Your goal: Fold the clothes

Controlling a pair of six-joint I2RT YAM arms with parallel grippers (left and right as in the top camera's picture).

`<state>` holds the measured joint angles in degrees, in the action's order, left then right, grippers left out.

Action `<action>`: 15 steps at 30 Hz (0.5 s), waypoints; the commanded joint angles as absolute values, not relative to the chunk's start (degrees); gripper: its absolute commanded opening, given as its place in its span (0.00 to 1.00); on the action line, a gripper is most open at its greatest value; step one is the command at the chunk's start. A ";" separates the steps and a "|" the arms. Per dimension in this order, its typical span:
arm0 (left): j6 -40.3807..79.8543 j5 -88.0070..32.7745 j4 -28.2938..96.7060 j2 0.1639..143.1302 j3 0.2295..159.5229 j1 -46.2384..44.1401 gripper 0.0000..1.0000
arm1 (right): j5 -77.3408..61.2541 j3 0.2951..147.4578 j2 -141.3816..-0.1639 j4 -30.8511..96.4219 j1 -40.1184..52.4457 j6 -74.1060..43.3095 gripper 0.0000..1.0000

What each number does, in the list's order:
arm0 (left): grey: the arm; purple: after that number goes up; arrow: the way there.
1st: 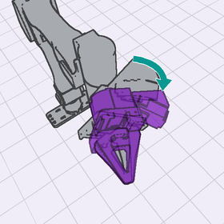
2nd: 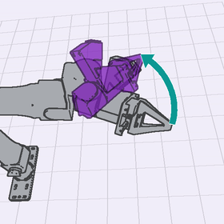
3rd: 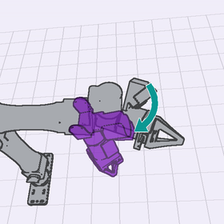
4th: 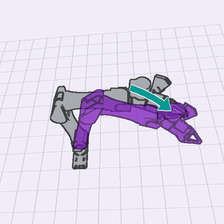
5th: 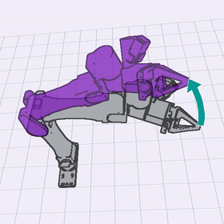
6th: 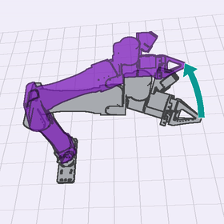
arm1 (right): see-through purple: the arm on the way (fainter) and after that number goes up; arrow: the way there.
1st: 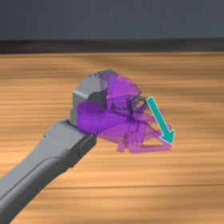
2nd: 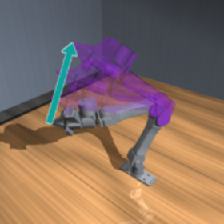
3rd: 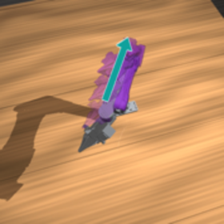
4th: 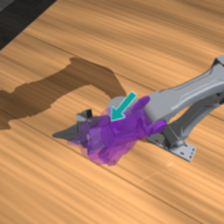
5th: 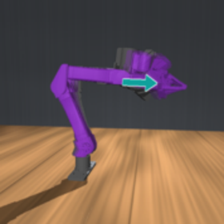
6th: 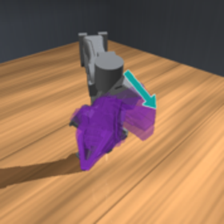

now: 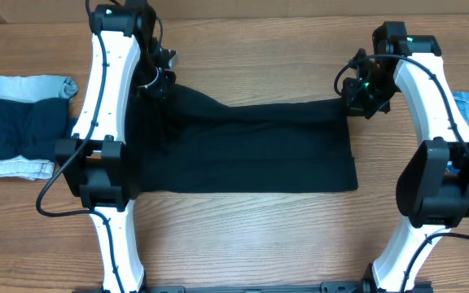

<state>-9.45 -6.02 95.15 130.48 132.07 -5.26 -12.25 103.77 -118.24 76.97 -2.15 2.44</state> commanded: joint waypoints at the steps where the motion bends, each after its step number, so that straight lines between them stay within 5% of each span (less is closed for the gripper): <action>1: -10.74 -7.05 96.18 129.27 128.73 -5.65 0.09 | -5.54 104.14 -116.53 77.73 -2.33 -1.32 0.04; 11: -10.72 -7.03 96.82 129.27 127.61 -5.58 0.13 | -5.58 102.26 -116.79 77.58 -2.33 -1.39 0.06; 13: -10.72 -7.01 96.84 129.27 127.61 -5.58 0.12 | -5.13 102.26 -116.79 77.69 -2.33 -1.39 0.19; 15: -10.72 -6.76 96.84 129.27 127.61 -5.54 0.13 | -2.13 102.26 -116.79 77.97 -2.33 -1.89 0.19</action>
<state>-9.61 -6.02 96.64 130.48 127.83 -5.26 -5.26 102.52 -118.24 77.82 -2.15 -1.30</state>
